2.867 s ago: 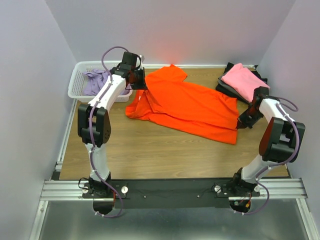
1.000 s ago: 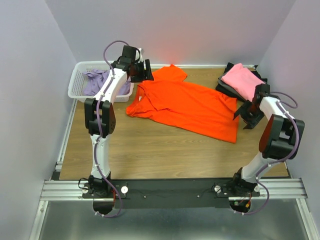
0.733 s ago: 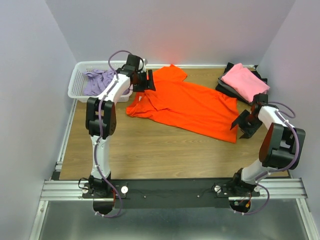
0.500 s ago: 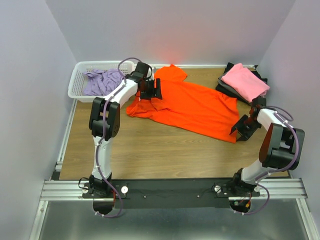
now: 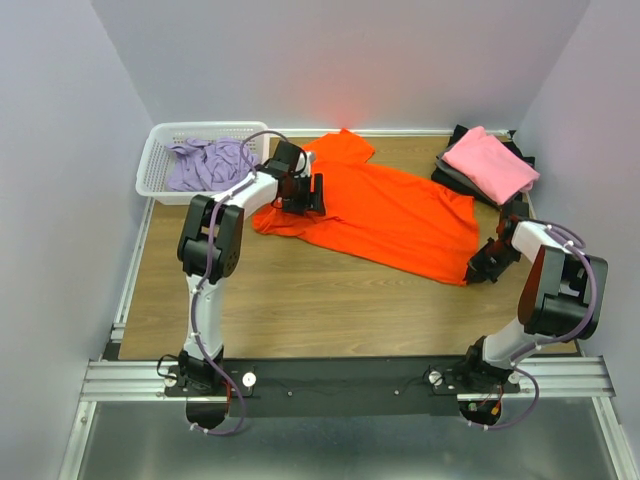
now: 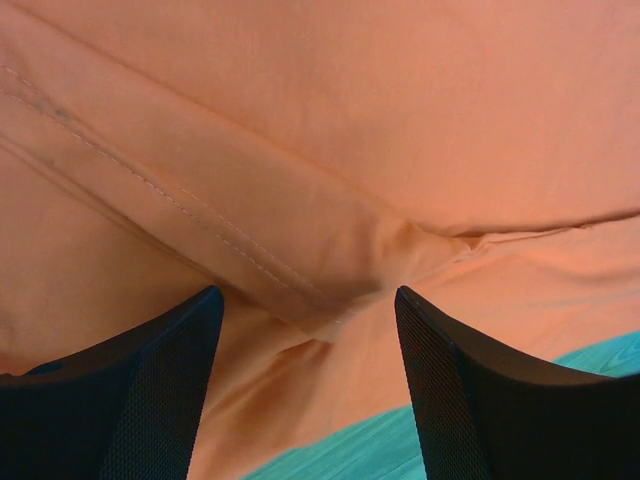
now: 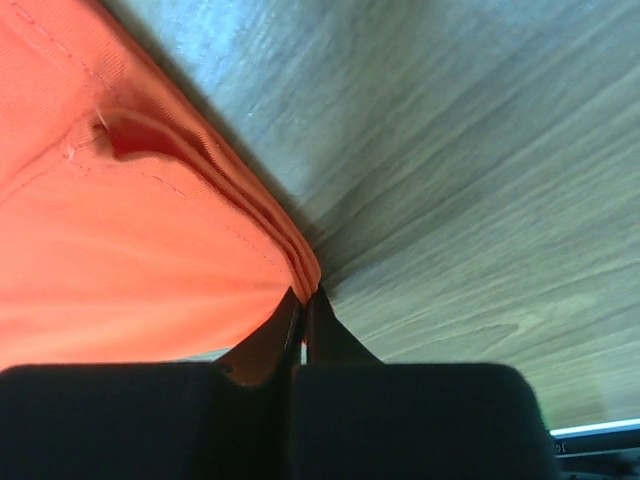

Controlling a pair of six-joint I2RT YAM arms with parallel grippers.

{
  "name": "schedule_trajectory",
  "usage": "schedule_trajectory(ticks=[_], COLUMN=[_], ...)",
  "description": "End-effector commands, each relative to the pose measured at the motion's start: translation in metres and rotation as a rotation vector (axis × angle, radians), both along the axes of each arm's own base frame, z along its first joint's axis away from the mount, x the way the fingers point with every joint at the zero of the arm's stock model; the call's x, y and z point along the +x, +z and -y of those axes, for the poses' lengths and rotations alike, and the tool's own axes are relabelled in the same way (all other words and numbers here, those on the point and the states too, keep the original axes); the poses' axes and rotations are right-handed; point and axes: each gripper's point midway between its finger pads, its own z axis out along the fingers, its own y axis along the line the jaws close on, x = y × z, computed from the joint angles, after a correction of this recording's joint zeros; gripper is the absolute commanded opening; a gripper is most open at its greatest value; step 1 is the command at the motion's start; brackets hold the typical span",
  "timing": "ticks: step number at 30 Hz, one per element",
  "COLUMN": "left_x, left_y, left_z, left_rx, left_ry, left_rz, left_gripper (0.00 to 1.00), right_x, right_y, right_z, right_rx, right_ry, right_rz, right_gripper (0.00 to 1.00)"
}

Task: Fold and stack the t-shirts
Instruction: Fold the tshirt

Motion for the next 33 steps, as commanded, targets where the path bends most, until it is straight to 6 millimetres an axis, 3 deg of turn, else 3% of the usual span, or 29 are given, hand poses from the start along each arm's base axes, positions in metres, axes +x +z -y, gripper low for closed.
schedule_trajectory(ticks=[1, 8, 12, 18, 21, 25, 27, 28, 31, 33], left_x=[-0.014, -0.049, -0.074, -0.099, -0.120, -0.120, -0.113, -0.105, -0.094, -0.097], left_y=[-0.003, -0.011, -0.022, -0.020, -0.019, 0.009, 0.034, 0.052, 0.077, 0.079], left_z=[0.000, 0.003, 0.000, -0.004, -0.005, -0.006, -0.012, -0.021, -0.047, -0.064], left_rx=[0.007, 0.020, 0.030, 0.018, 0.004, -0.021, -0.021, -0.023, -0.028, -0.005], left_ry=[-0.046, -0.079, -0.081, -0.089, -0.097, -0.062, -0.029, 0.018, 0.100, 0.129], left_rz=[0.013, -0.010, -0.052, -0.068, -0.088, -0.028, 0.035, 0.083, 0.147, 0.145], left_gripper=[0.78, 0.78, 0.78, 0.78, 0.78, 0.80, 0.82, 0.82, 0.84, 0.84], right_x=[-0.019, -0.041, -0.056, -0.070, -0.076, -0.077, -0.077, -0.075, -0.074, -0.070], right_y=[-0.001, 0.010, 0.016, 0.028, 0.031, 0.032, 0.032, 0.033, 0.031, 0.033], right_z=[0.007, 0.003, 0.010, 0.014, 0.014, 0.013, 0.014, 0.015, 0.018, 0.021], right_rx=[-0.047, -0.045, -0.099, -0.132, -0.142, -0.141, -0.144, -0.146, -0.157, -0.169], right_ry=[-0.036, -0.043, -0.046, -0.044, -0.043, -0.054, -0.058, -0.058, -0.050, -0.045], right_rz=[-0.069, -0.135, -0.178, -0.211, -0.222, -0.218, -0.218, -0.215, -0.229, -0.223], right_gripper=[0.02, 0.02, 0.02, 0.02, 0.02, 0.02, 0.02, 0.02, 0.02, 0.02])
